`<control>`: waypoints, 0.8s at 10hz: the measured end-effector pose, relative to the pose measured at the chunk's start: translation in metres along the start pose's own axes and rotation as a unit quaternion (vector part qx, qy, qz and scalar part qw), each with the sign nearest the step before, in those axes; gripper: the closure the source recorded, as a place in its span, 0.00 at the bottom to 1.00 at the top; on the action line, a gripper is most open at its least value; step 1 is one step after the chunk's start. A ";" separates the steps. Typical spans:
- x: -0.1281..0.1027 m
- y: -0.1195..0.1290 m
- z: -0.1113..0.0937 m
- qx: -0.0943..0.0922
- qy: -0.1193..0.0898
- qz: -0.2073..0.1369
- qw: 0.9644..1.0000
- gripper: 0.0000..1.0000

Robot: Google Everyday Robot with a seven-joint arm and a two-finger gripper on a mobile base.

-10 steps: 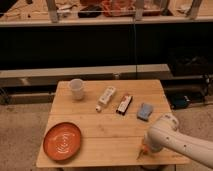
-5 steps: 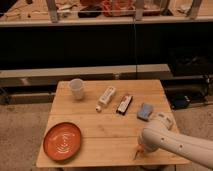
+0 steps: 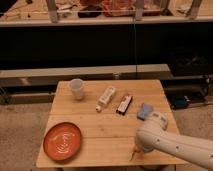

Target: Place the pepper in the ceramic bowl

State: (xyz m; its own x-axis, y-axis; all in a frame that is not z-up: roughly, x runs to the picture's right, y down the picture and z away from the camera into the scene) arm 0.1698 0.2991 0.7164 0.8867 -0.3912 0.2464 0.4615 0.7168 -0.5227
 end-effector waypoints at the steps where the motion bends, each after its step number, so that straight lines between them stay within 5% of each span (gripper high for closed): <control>1: -0.002 -0.001 -0.005 0.000 0.004 -0.005 1.000 0.98; 8: -0.047 -0.022 -0.032 0.006 0.012 -0.045 0.999 0.98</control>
State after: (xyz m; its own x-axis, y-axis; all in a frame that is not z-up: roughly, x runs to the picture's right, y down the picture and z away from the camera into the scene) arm 0.1169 0.2833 0.6898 0.8411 -0.4676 0.2718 0.5392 0.6851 -0.4898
